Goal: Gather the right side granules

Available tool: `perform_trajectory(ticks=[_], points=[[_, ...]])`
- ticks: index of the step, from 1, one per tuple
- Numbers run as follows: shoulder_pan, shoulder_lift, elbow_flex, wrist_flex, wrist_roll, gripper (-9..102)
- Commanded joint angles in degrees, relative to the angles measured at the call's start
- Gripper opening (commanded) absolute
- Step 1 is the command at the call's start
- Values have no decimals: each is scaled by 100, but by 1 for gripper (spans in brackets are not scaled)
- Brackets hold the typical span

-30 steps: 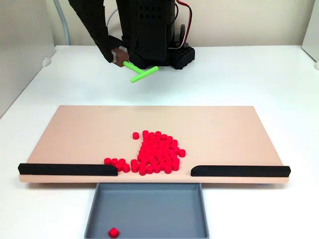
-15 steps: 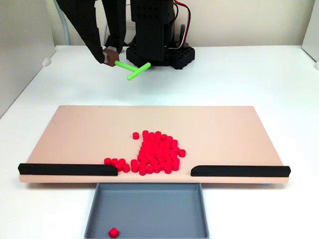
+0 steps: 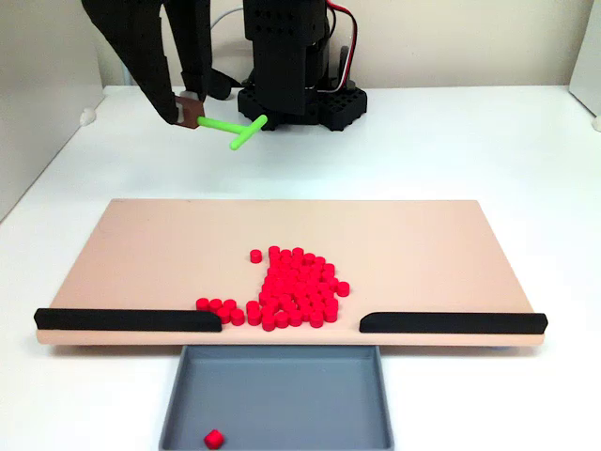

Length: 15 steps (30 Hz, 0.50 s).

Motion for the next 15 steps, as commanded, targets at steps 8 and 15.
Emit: perform_trajectory(ticks=[8, 15], points=[[176, -26, -167, -149, -1107, 0], [343, -149, -167, -404, -1705, 0]])
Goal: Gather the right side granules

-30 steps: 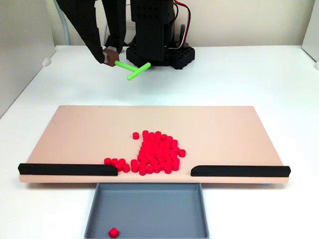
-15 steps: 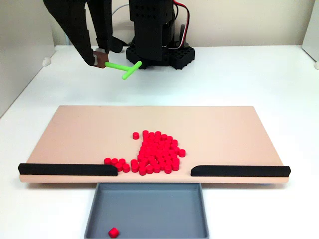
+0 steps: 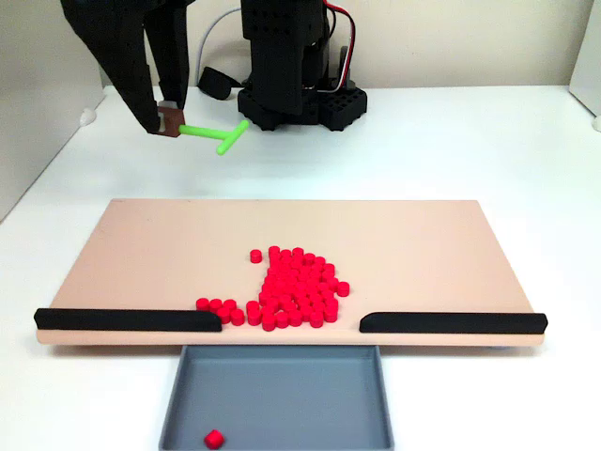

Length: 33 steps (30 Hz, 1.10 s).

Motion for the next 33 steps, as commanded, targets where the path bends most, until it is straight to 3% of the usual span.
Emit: perform_trajectory(ticks=[1, 8, 25, 33], points=[[88, -26, -167, -105, -1090, 0], [132, -193, -229, -193, -1450, 0], [466, -791, -650, -791, -3797, 0], [325, -1107, -905, -800, -3964, 0]])
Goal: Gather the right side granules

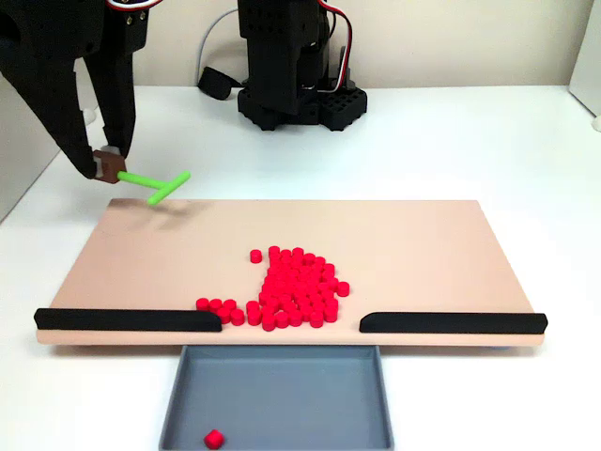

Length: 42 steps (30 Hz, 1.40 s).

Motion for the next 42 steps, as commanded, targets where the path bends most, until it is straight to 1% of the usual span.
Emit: perform_trajectory(ticks=[1, 26, 35, 42], points=[[-149, -26, -272, 9, -3955, 0], [-554, -1389, -1811, 18, -3938, 0], [-677, -1635, -1898, 18, -3586, 0], [-773, -1819, -2241, 18, -3542, 0]])
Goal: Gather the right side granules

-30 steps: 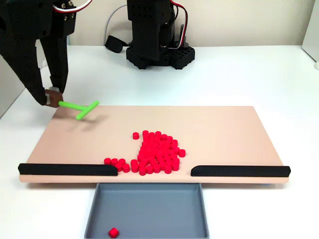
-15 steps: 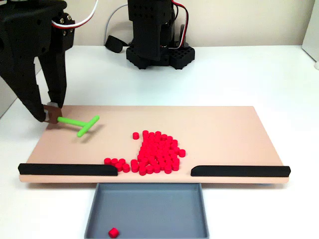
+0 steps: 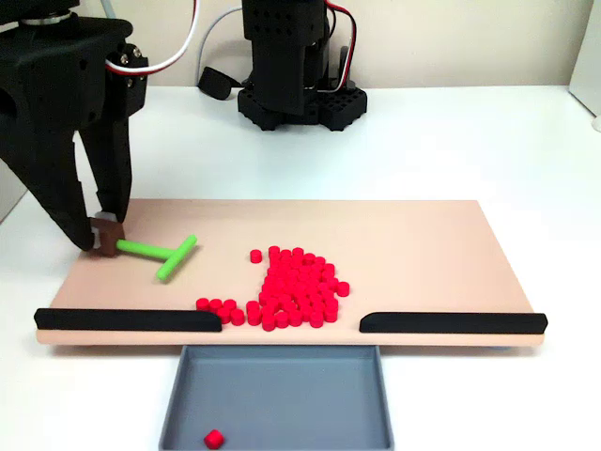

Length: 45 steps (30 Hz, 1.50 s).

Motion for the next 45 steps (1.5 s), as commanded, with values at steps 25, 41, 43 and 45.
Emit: perform_trajectory(ticks=[25, 41, 43, 45], points=[[-114, -492, -923, -18, -3428, 0], [-281, -703, -1151, -9, -3173, 0], [-308, -712, -1151, 9, -3111, 0], [-334, -712, -1151, 9, -3059, 0]])
